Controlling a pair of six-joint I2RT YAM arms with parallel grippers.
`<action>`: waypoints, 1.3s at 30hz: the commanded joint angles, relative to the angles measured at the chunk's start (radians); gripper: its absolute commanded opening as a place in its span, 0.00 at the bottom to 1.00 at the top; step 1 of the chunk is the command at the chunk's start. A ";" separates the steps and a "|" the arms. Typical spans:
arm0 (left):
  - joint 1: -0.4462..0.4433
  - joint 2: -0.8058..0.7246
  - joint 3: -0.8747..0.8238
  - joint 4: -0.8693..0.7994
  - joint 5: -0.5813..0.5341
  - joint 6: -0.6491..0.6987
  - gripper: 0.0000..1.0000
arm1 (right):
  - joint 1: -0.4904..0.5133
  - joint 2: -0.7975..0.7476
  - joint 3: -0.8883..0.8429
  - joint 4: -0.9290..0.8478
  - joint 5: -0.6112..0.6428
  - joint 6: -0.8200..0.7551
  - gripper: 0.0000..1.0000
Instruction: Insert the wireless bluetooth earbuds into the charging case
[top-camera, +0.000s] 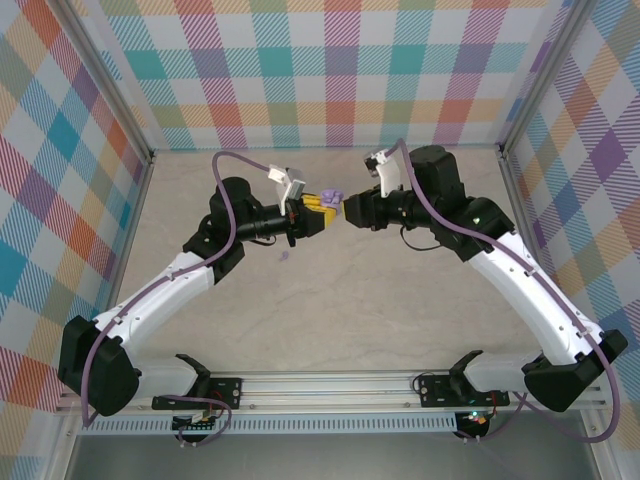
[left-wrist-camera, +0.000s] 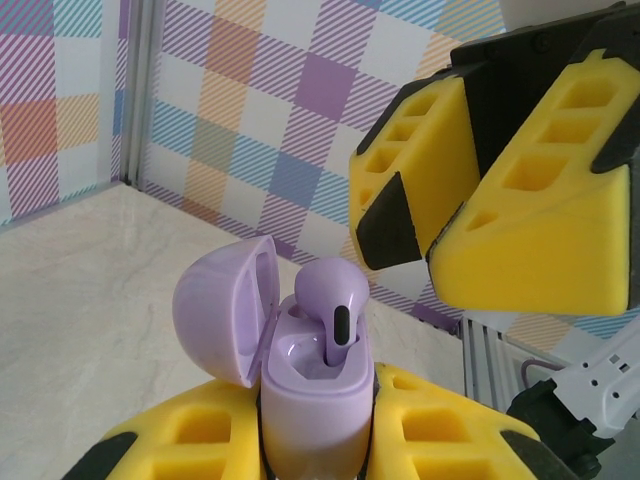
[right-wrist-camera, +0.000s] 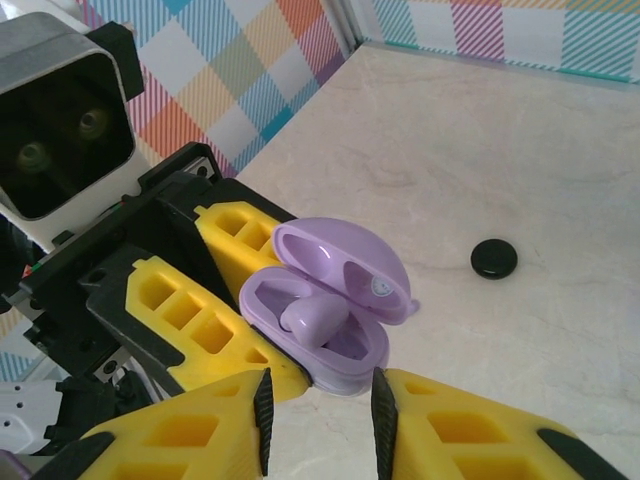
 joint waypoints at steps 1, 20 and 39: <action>-0.011 0.000 0.039 0.000 0.030 0.024 0.09 | -0.003 0.016 0.032 0.009 -0.037 -0.002 0.34; -0.012 0.004 0.052 -0.021 0.061 0.040 0.09 | -0.003 0.055 0.069 -0.056 0.057 0.005 0.34; -0.016 0.026 0.082 -0.038 0.160 0.064 0.09 | -0.003 0.102 0.112 -0.114 0.004 -0.026 0.36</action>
